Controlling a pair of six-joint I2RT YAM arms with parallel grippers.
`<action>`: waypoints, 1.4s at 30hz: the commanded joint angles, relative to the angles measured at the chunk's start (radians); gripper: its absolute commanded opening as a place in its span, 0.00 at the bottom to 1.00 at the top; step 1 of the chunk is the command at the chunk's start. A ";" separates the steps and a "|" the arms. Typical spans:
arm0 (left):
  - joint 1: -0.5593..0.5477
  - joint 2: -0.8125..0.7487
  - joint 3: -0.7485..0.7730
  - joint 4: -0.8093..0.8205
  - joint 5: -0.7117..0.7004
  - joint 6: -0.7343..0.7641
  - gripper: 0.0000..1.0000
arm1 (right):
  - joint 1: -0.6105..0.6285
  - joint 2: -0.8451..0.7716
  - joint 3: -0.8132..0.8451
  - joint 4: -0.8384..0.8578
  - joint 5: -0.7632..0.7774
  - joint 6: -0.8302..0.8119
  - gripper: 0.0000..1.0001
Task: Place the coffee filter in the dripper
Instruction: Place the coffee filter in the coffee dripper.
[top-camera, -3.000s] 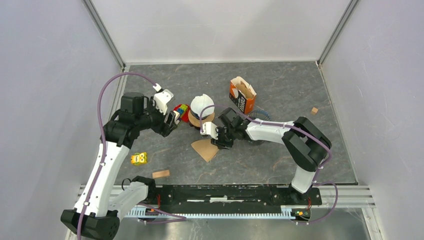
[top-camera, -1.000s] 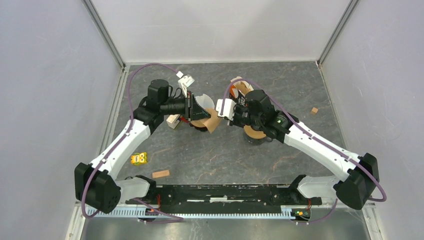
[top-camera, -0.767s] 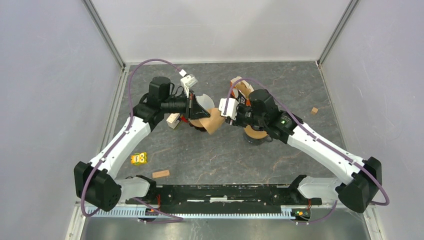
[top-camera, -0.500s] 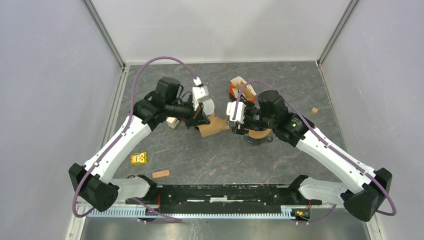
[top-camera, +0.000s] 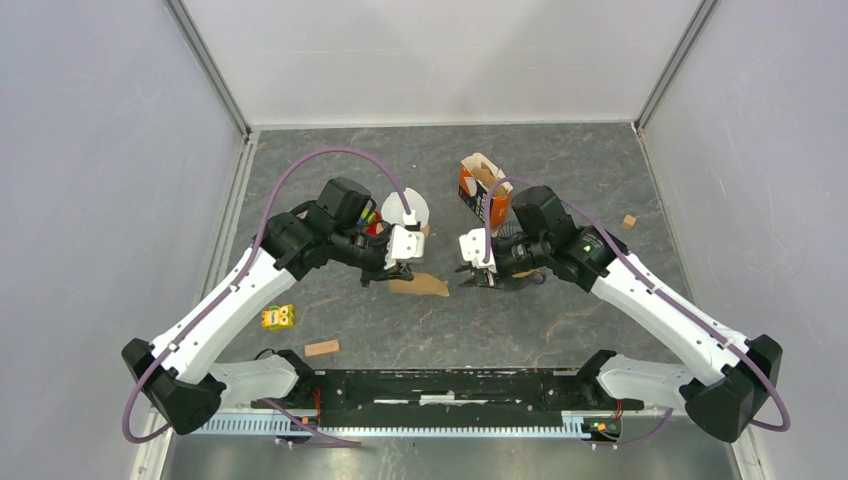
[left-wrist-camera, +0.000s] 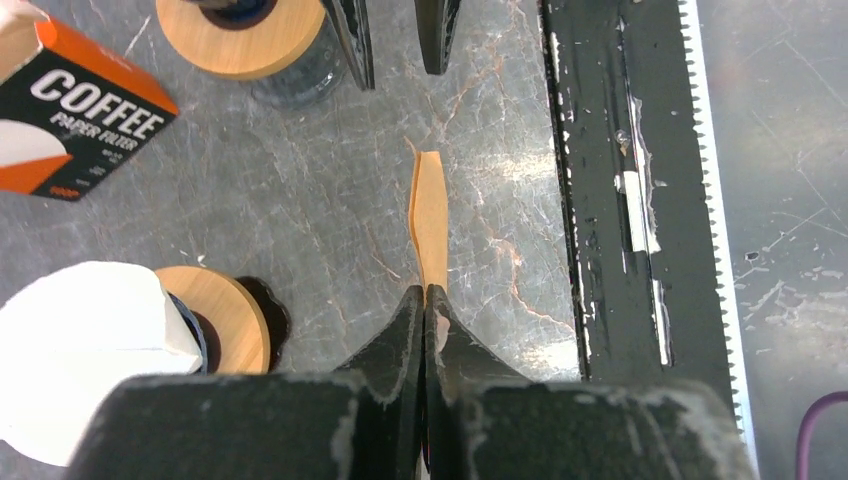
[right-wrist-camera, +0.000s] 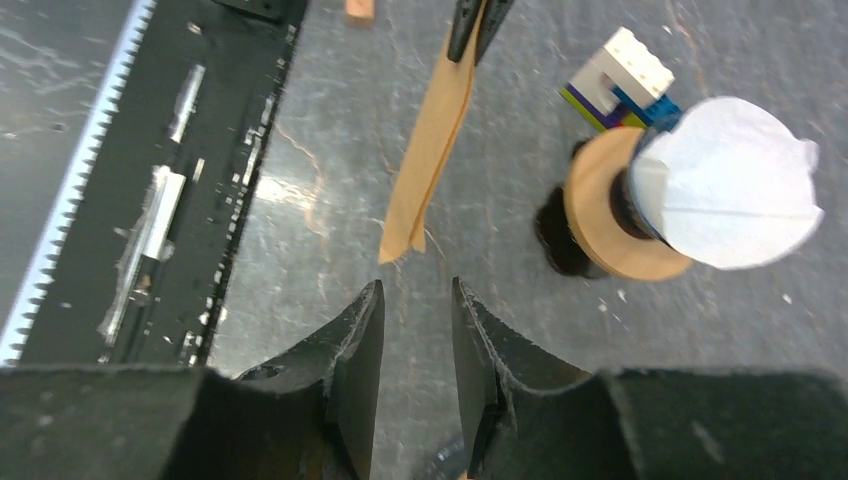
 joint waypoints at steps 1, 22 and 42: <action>-0.003 -0.036 0.015 -0.002 0.099 0.118 0.02 | -0.012 0.026 -0.006 -0.010 -0.177 -0.007 0.36; -0.002 -0.048 -0.064 0.151 0.101 -0.016 0.02 | -0.023 0.059 -0.049 0.095 -0.196 0.080 0.24; -0.003 -0.032 -0.064 0.080 0.115 0.127 0.02 | -0.023 0.057 -0.056 0.057 -0.208 0.042 0.13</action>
